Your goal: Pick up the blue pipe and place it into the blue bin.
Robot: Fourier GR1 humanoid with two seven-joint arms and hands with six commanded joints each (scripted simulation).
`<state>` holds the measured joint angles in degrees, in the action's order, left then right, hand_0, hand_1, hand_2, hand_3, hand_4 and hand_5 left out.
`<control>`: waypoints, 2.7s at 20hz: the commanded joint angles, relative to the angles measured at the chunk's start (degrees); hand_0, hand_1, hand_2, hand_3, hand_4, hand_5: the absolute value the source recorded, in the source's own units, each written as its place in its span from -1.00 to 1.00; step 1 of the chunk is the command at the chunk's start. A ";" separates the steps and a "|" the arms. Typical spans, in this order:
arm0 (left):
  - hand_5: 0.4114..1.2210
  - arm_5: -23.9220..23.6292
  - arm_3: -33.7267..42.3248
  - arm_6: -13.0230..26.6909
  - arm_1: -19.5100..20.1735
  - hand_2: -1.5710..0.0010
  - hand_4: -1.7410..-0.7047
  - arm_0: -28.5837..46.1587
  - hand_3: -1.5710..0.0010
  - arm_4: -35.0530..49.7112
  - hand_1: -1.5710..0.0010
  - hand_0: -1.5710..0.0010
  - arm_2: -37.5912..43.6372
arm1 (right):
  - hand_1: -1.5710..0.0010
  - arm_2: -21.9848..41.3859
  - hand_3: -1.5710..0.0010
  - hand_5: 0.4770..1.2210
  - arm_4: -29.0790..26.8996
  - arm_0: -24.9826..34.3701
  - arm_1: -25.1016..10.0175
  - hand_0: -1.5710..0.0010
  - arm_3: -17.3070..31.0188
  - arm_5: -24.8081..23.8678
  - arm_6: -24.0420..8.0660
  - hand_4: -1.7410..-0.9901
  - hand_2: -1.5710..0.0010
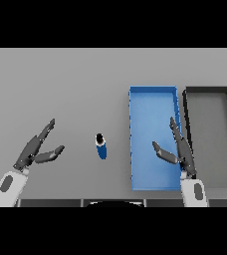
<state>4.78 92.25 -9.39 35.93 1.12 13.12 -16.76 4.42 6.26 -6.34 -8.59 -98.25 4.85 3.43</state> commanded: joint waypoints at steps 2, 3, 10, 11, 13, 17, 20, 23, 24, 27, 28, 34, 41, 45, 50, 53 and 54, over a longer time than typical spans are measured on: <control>-0.62 2.22 0.98 2.47 1.04 1.00 0.37 -0.78 1.00 0.02 1.00 1.00 -1.48 | 1.00 -0.03 1.00 -0.68 -0.23 0.49 0.09 1.00 0.45 0.27 1.24 0.37 1.00; -0.66 2.92 2.21 3.27 1.15 1.00 0.36 -0.46 1.00 -0.40 1.00 1.00 -2.70 | 1.00 0.38 1.00 -0.67 0.44 0.35 -0.06 1.00 0.38 0.33 2.27 0.38 1.00; -0.87 6.85 4.60 7.24 -1.36 1.00 0.25 -1.65 1.00 -2.71 1.00 1.00 -9.58 | 1.00 -0.35 1.00 -0.63 -0.51 -0.69 -0.68 1.00 -0.19 0.89 3.56 0.29 1.00; -0.89 6.62 4.18 7.94 -2.72 1.00 0.24 -2.50 1.00 -3.98 1.00 1.00 -10.88 | 1.00 -0.38 1.00 -0.62 -0.74 -0.60 -0.46 1.00 0.05 0.94 2.83 0.29 1.00; -0.91 6.55 3.37 8.67 -5.02 1.00 0.22 -3.26 1.00 -4.89 1.00 1.00 -12.51 | 1.00 0.22 1.00 -0.62 -0.31 -0.95 0.16 1.00 0.07 0.90 3.16 0.27 1.00; -0.92 6.88 0.66 9.89 -9.12 1.00 0.20 -6.36 1.00 -5.67 1.00 1.00 -14.32 | 1.00 -0.06 1.00 -0.63 -0.63 -0.96 0.18 1.00 -0.28 0.84 2.18 0.25 1.00; -0.91 6.54 -3.38 10.20 -12.87 1.00 0.21 -8.40 1.00 -7.00 1.00 1.00 -15.49 | 1.00 -0.05 1.00 -0.64 -0.63 -2.01 0.48 1.00 -0.65 0.66 2.72 0.24 1.00; -0.92 6.69 -7.85 9.23 -16.28 1.00 0.22 -10.47 1.00 -7.93 1.00 1.00 -16.19 | 1.00 -0.26 1.00 -0.66 -1.02 -1.82 0.61 1.00 -0.07 0.85 2.65 0.24 1.00; -0.93 5.98 -8.49 8.93 -17.03 1.00 0.25 -10.95 1.00 -9.04 1.00 1.00 -16.59 | 1.00 -0.96 1.00 -0.67 -1.28 -1.01 -0.09 1.00 0.10 0.83 2.26 0.27 1.00; -0.88 5.97 -12.18 5.65 -19.60 1.00 0.27 -13.04 1.00 -9.59 1.00 1.00 -16.48 | 1.00 -0.73 1.00 -0.67 -1.28 -1.82 -0.22 1.00 -0.27 1.30 3.54 0.27 1.00; -0.84 6.46 -12.83 5.52 -20.68 1.00 0.25 -13.30 1.00 -8.83 1.00 1.00 -16.57 | 1.00 -0.41 1.00 -0.67 -1.10 -1.79 0.34 1.00 -0.20 1.05 3.16 0.27 1.00; 0.22 4.98 -14.98 4.20 -25.65 -0.11 -0.38 -12.97 -0.11 -5.30 0.00 0.15 -14.78 | 1.00 -0.63 1.00 -0.66 -0.91 -1.43 -0.01 1.00 -0.34 0.90 3.06 0.28 1.00; 0.84 1.53 -14.66 0.10 -27.41 -0.81 -0.85 -12.58 -0.71 -8.41 -0.79 -0.76 -16.49 | 1.00 -0.92 1.00 -0.62 -1.02 -0.03 0.04 1.00 1.42 1.02 3.18 0.30 1.00; 0.93 1.45 -10.45 -2.28 -27.63 -0.92 -0.93 -12.66 -0.80 -7.84 -0.91 -0.90 -16.91 | 1.00 -0.67 1.00 -0.60 -0.88 -1.37 -0.33 1.00 -0.09 1.23 3.18 0.31 1.00; 0.98 2.38 -3.52 1.51 -27.52 -0.98 -0.96 -15.47 -0.84 -6.08 -0.97 -0.97 -17.34 | 1.00 -0.69 1.00 -0.58 0.46 -0.73 -0.66 1.00 0.37 0.48 2.81 0.39 1.00; 0.99 3.03 -1.56 4.82 -27.33 -0.99 -0.97 -16.91 -0.84 -5.43 -0.99 -0.98 -17.59 | 1.00 -1.35 1.00 -0.57 -0.15 -0.82 -1.12 1.00 1.62 1.08 4.47 0.40 1.00; 0.99 3.20 -1.45 5.76 -27.62 -0.99 -0.97 -17.54 -0.84 -5.14 -0.99 -0.99 -17.56 | 1.00 -1.05 1.00 -0.56 0.06 -1.29 -0.92 1.00 0.91 0.96 4.81 0.42 1.00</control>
<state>8.09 90.80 -3.67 8.29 -16.45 8.07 -34.31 3.38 6.32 -7.64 -9.50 -97.33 5.83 8.38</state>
